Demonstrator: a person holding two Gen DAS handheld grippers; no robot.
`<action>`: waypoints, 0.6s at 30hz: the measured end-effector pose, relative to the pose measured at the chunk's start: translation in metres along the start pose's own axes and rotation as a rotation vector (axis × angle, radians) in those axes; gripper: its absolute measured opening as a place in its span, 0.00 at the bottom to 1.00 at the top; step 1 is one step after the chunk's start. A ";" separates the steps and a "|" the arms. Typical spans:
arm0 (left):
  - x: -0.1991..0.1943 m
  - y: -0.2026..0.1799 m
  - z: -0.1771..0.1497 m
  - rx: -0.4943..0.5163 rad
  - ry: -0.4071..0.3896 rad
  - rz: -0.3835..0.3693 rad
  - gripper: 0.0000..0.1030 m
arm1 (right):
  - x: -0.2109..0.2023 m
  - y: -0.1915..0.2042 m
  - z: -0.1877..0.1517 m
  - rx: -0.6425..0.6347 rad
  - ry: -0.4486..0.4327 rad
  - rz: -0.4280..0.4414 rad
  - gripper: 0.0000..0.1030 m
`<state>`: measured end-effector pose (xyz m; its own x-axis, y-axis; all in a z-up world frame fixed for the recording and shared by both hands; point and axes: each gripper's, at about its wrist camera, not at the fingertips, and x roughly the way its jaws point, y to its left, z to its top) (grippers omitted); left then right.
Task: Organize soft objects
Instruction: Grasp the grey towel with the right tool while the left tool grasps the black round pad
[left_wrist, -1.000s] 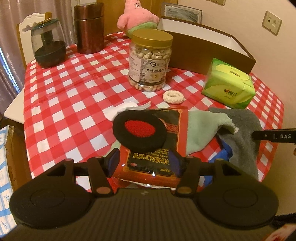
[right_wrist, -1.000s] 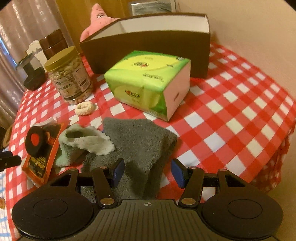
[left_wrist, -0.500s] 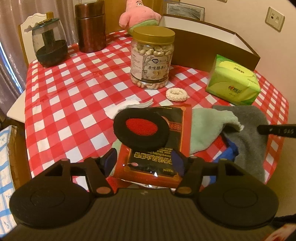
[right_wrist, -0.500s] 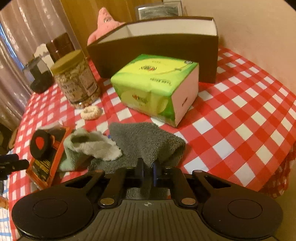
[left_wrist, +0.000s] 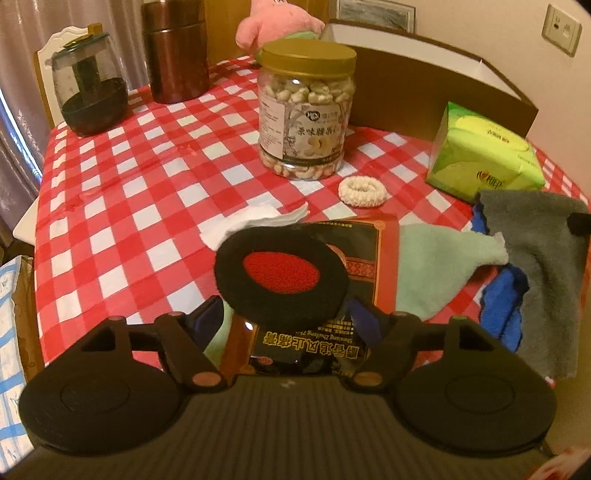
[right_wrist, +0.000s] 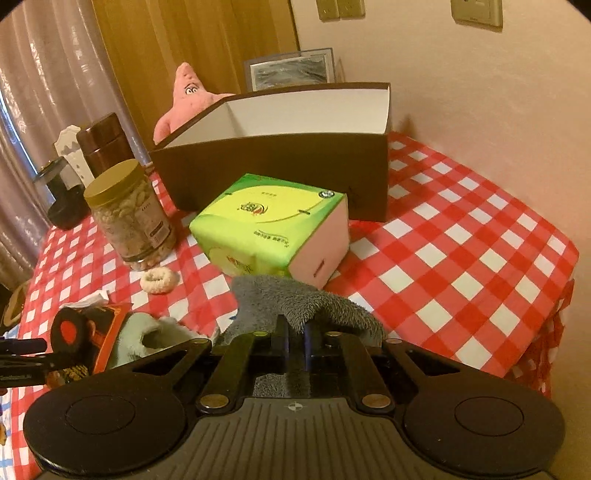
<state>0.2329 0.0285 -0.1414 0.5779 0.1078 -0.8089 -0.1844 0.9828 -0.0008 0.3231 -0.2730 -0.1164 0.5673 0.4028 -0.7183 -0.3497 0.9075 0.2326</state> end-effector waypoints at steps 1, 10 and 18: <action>0.003 -0.001 0.000 0.001 0.005 0.002 0.73 | 0.001 0.000 -0.001 -0.001 0.003 0.000 0.07; 0.023 -0.001 0.010 -0.086 0.030 0.026 0.74 | 0.010 -0.008 -0.001 0.012 0.036 -0.003 0.07; 0.030 0.002 0.019 -0.132 0.025 0.023 0.73 | 0.018 -0.012 -0.001 0.018 0.065 -0.005 0.07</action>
<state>0.2645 0.0369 -0.1545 0.5528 0.1244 -0.8240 -0.3009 0.9519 -0.0582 0.3366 -0.2773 -0.1328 0.5190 0.3904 -0.7604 -0.3337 0.9116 0.2403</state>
